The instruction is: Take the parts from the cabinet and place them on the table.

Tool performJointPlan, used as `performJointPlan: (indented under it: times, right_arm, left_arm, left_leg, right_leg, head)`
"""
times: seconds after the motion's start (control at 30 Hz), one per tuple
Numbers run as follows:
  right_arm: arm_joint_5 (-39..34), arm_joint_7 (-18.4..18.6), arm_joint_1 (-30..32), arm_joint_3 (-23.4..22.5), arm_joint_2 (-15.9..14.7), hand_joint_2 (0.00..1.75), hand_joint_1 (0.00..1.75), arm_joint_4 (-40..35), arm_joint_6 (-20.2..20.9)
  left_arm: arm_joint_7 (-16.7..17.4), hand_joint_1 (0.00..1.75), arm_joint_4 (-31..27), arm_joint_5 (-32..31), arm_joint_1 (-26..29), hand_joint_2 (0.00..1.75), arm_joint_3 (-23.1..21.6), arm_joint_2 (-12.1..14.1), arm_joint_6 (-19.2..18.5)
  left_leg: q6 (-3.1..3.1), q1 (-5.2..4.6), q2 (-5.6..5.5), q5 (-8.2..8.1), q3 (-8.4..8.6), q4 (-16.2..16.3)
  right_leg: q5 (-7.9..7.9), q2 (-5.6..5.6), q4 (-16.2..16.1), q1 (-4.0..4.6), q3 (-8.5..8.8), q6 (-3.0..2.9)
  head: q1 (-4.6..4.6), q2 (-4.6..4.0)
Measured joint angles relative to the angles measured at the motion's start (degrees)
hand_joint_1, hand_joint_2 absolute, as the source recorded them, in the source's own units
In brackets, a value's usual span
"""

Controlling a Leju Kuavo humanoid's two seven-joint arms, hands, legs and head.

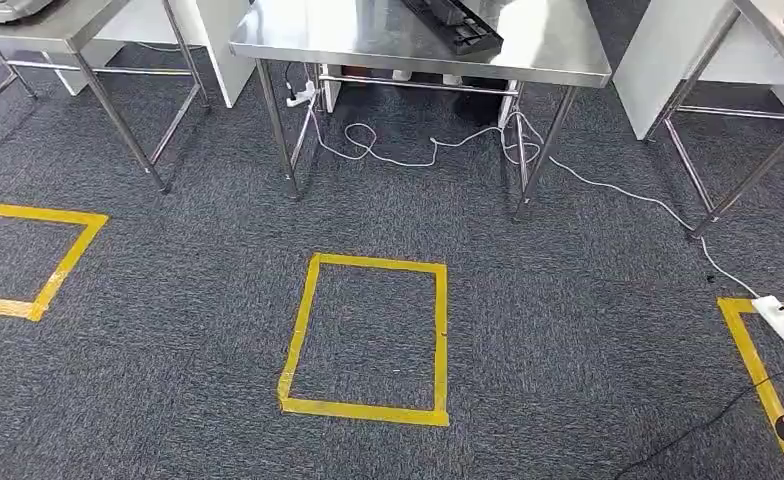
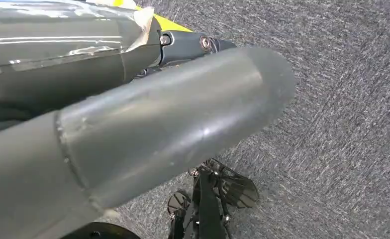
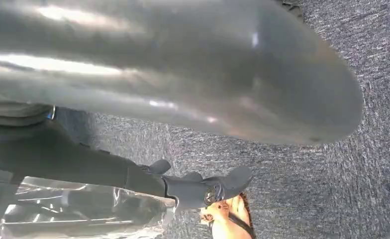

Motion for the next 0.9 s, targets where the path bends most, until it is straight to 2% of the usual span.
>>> performJointPlan:
  times: [0.27, 0.43, 0.47, 0.5, 0.53, 0.6, 0.63, 0.67, 0.7, 0.73, 0.8, 0.83, 0.87, 0.9]
  right_arm:
    - [1.20, 2.08, 0.00, -0.02, 0.07, 0.00, 0.00, 0.00, -1.42]
    - [1.25, 2.12, -0.04, -0.02, 0.15, 0.00, 0.00, 0.00, -1.42]
    - [1.27, 2.12, -0.06, -0.02, 0.15, 0.00, 0.00, 0.00, -1.42]
    - [1.29, 2.12, -0.08, -0.02, 0.11, 0.00, 0.00, 0.00, -1.44]
    - [1.33, 2.12, -0.05, -0.02, 0.11, 0.00, 0.00, 0.00, -1.44]
    - [1.33, 2.12, -0.04, -0.02, 0.13, 0.00, 0.00, 0.00, -1.44]
    - [1.33, 2.12, -0.01, -0.02, 0.07, 0.00, 0.00, 0.00, -1.44]
    - [1.33, 2.14, 0.06, -0.02, 0.07, 0.00, 0.00, 0.00, -1.44]
    - [1.33, 2.14, 0.19, -0.02, 0.04, 0.00, 0.00, 0.02, -1.44]
    - [1.33, 2.14, 0.23, -0.02, -0.02, 0.00, 0.00, 0.00, -1.44]
    - [1.33, 2.14, 0.14, -0.02, -0.13, 0.00, 0.00, 0.00, -1.44]
    - [1.33, 2.14, 0.06, -0.02, -0.07, 0.00, 0.00, 0.02, -1.44]
    - [1.33, 2.16, 0.04, -0.02, -0.02, 0.00, 0.00, 0.02, -1.44]
    - [1.33, 2.16, 0.27, -0.02, -0.04, 0.00, 0.00, 0.02, -1.44]
  left_arm:
    - [0.02, 0.00, 0.00, -0.35, 0.00, 0.00, -0.04, 0.00, 0.00]
    - [0.02, 0.00, -0.02, -0.37, -0.01, 0.00, -0.04, 0.00, 0.00]
    - [0.02, 0.00, -0.02, -0.37, -0.01, 0.00, -0.04, 0.00, 0.00]
    - [0.02, 0.00, 0.00, -0.37, -0.01, 0.00, -0.07, -0.09, 0.00]
    - [0.02, 0.00, 0.00, -0.37, -0.05, 0.00, -0.07, -0.11, 0.00]
    - [0.02, 0.00, -0.02, -0.37, -0.05, 0.00, -0.07, -0.11, 0.00]
    - [0.02, 0.00, 0.00, -0.37, -0.03, 0.00, -0.07, -0.11, 0.00]
    - [0.02, 0.00, 0.00, -0.37, -0.01, 0.00, -0.07, -0.11, 0.00]
    - [0.02, 0.00, 0.00, -0.37, 0.00, 0.00, -0.07, -0.11, 0.00]
    - [0.02, 0.00, 0.00, -0.37, 0.00, 0.00, -0.07, -0.11, 0.00]
    - [0.02, 0.00, 0.00, -0.37, 0.00, 0.00, -0.07, -0.18, -0.02]
    - [0.04, 0.00, -0.02, -0.37, -0.02, 0.00, -0.07, -0.15, -0.02]
    - [0.04, 0.00, -0.02, -0.37, -0.11, 0.00, -0.07, -0.11, 0.00]
    - [0.04, 0.00, -0.02, -0.37, -0.21, 0.00, -0.07, -0.11, -0.02]
  left_leg:
    - [0.17, -0.07, 0.00, 0.13, -0.28, 0.15]
    - [0.46, -0.27, -0.04, 0.26, -0.55, 0.30]
    - [0.81, -0.17, -0.05, 0.53, -0.57, -0.03]
    - [1.38, 0.59, 0.16, 1.17, -0.37, -0.87]
    - [1.61, 0.59, 0.22, 1.38, -0.43, -1.08]
    - [1.74, 0.79, 0.33, 1.65, -1.04, -1.07]
    - [1.62, 0.80, 0.38, 1.79, -1.33, -1.05]
    - [1.44, 0.83, 0.39, 1.99, -1.62, -1.01]
    - [1.19, 0.95, 0.38, 2.14, -1.79, -1.00]
    - [0.99, 1.13, 0.36, 2.26, -1.85, -0.95]
    - [0.36, 1.64, 0.21, 2.43, -1.85, -0.86]
    - [-0.36, 1.60, -0.34, 2.57, -1.90, -0.74]
    - [-0.97, 1.31, -0.38, 2.54, -2.17, -0.74]
    - [-1.37, 1.20, -0.50, 2.76, -2.12, -0.73]
  right_leg:
    - [0.24, 0.00, -0.02, -0.20, 0.28, 0.35]
    - [0.49, -0.01, -0.13, -0.71, 0.19, 0.76]
    - [0.63, -0.01, -0.22, -0.57, 0.17, 1.01]
    - [0.13, -0.03, 0.48, -0.37, -0.25, 1.02]
    - [-1.07, 0.19, 2.04, -0.58, -0.99, 0.86]
    - [-5.22, 0.28, 9.85, -0.85, -4.81, 0.41]
    - [-7.06, 0.32, 14.49, -1.00, -6.91, 0.47]
    - [-8.02, 0.32, 18.02, -1.11, -8.34, 0.90]
    - [-7.62, 0.32, 17.83, -1.34, -8.02, 1.47]
    - [-6.30, 0.31, 14.89, -1.54, -6.27, 2.20]
    - [-2.38, 0.36, 3.96, -2.15, -0.17, 3.72]
    - [-1.75, 1.86, -0.68, -2.68, 2.03, 3.95]
    - [-1.51, 2.22, -0.46, -1.38, 2.37, 3.01]
    - [-1.23, 1.76, -0.37, -1.41, 1.48, 2.01]
  head:
    - [-0.02, 0.00]
    - [0.00, 0.00]
    - [-0.04, 0.00]
    - [-0.04, 0.00]
    - [0.07, 0.00]
    - [0.52, 0.00]
    - [0.44, 0.00]
    - [0.53, 0.00]
    - [0.46, 0.00]
    - [0.48, 0.00]
    - [0.48, 0.00]
    - [0.67, 0.00]
    - [0.79, 0.00]
    - [0.50, 0.02]
